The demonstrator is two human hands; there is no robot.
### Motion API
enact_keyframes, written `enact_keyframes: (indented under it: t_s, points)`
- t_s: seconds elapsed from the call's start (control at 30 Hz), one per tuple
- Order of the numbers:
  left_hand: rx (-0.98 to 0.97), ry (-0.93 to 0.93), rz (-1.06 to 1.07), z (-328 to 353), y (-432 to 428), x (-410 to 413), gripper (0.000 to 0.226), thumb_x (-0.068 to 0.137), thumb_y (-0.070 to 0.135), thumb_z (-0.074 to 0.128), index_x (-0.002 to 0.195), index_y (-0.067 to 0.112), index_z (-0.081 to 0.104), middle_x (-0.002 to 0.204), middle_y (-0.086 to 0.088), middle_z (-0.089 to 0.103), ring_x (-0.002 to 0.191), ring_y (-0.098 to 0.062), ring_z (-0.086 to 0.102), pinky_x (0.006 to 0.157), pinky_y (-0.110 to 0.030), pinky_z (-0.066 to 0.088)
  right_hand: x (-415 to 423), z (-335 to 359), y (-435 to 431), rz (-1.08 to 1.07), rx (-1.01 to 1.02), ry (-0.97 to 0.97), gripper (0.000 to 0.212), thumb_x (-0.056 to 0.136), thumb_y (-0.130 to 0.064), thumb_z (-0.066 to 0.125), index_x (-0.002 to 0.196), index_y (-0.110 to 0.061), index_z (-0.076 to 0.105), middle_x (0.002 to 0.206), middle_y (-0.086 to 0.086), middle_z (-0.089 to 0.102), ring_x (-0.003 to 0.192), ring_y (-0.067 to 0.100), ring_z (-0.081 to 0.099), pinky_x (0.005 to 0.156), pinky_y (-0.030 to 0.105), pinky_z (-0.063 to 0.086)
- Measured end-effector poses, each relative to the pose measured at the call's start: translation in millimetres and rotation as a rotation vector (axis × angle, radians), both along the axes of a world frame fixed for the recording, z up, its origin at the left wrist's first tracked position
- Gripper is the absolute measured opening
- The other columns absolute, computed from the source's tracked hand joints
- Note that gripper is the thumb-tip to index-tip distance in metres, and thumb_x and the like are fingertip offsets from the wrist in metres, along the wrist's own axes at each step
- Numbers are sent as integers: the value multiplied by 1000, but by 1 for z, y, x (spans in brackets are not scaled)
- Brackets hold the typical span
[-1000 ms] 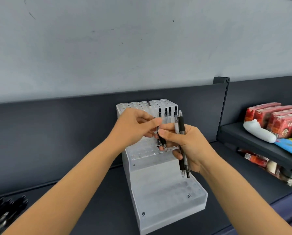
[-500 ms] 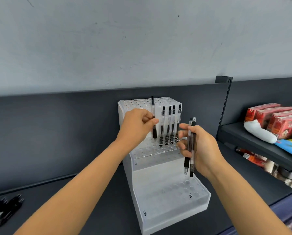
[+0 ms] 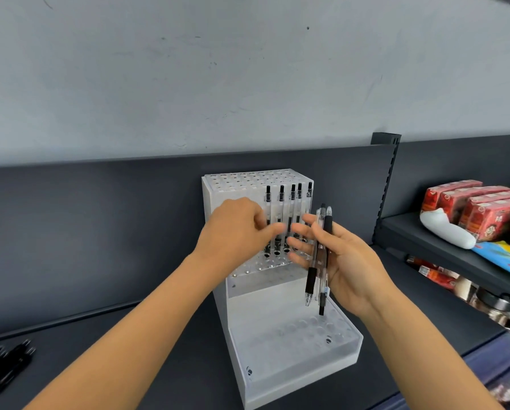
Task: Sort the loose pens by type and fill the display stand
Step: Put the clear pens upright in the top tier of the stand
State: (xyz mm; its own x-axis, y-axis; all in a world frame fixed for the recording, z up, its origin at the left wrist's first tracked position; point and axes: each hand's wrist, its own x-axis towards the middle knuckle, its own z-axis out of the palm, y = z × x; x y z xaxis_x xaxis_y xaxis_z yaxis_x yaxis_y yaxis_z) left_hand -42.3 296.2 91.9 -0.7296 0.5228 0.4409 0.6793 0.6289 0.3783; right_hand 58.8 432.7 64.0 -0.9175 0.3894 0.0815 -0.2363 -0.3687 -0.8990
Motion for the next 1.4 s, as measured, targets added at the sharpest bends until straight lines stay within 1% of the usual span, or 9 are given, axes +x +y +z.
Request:
enact_keyframes:
  t_s: [0.13, 0.27, 0.43, 0.63, 0.73, 0.87, 1.1, 1.3, 1.4]
  points:
    - [38, -538, -423, 6, -8, 28, 31, 82, 40, 72, 97, 13, 69, 82, -3, 74, 69, -13, 69, 72, -29, 58, -3, 10, -5, 2, -100, 43, 25, 94, -20, 54, 116, -13, 63, 111, 5, 72, 105, 21, 67, 91, 41, 52]
    - [271, -661, -503, 2, -14, 21, 19, 87, 14, 68, 105, 9, 70, 81, -8, 73, 64, -15, 66, 71, -30, 58, -4, 18, -9, -13, -122, 117, 26, 94, -21, 52, 117, -14, 62, 110, 3, 72, 103, 17, 68, 83, 34, 57]
    - [321, -528, -479, 2, -19, 16, 14, 84, 24, 72, 94, 16, 75, 80, 2, 73, 72, -5, 65, 72, -24, 55, -4, 19, -13, -9, 27, 104, 25, 96, -17, 52, 116, -8, 61, 104, 6, 73, 83, 17, 72, 65, 27, 59]
    - [355, -383, -454, 0, -17, 11, 17, 80, 15, 76, 96, 12, 72, 84, -4, 74, 77, -16, 70, 81, -32, 58, -8, 17, -20, 48, 119, 82, 27, 96, -23, 53, 118, -12, 62, 109, 6, 72, 92, 19, 71, 71, 32, 59]
    - [531, -343, -381, 1, -21, 7, 16, 81, 17, 76, 96, 14, 69, 85, -2, 74, 77, -16, 72, 78, -36, 60, -7, 15, -16, 23, 137, 58, 27, 96, -24, 52, 119, -15, 62, 108, 7, 72, 96, 21, 71, 78, 39, 59]
    - [698, -245, -239, 2, -21, -3, 21, 78, 22, 79, 94, 15, 66, 82, 1, 71, 75, -16, 71, 74, -39, 60, -10, 11, -18, -16, 135, 4, 24, 98, -23, 50, 116, -13, 63, 103, 10, 73, 93, 26, 71, 73, 40, 60]
    - [557, -160, -95, -15, -10, -19, 19, 78, 28, 79, 85, 16, 67, 75, 6, 69, 70, -6, 67, 68, -18, 55, -12, 5, -18, -96, 85, -18, 25, 99, -21, 49, 116, -8, 62, 101, 12, 73, 87, 26, 72, 66, 36, 61]
    - [551, -186, -76, -13, -4, -22, 18, 77, 30, 80, 73, 23, 64, 67, 7, 68, 63, -4, 66, 63, -17, 52, -10, 5, -13, -105, 100, -38, 23, 99, -22, 49, 112, -9, 63, 98, 10, 74, 78, 25, 73, 60, 31, 59]
    - [485, -204, -43, -16, -4, -23, 20, 76, 30, 81, 72, 21, 64, 68, 3, 68, 62, -7, 64, 61, -18, 50, -10, 6, -13, -105, 135, -58, 24, 99, -25, 49, 110, -10, 64, 87, 5, 74, 60, 18, 68, 51, 27, 55]
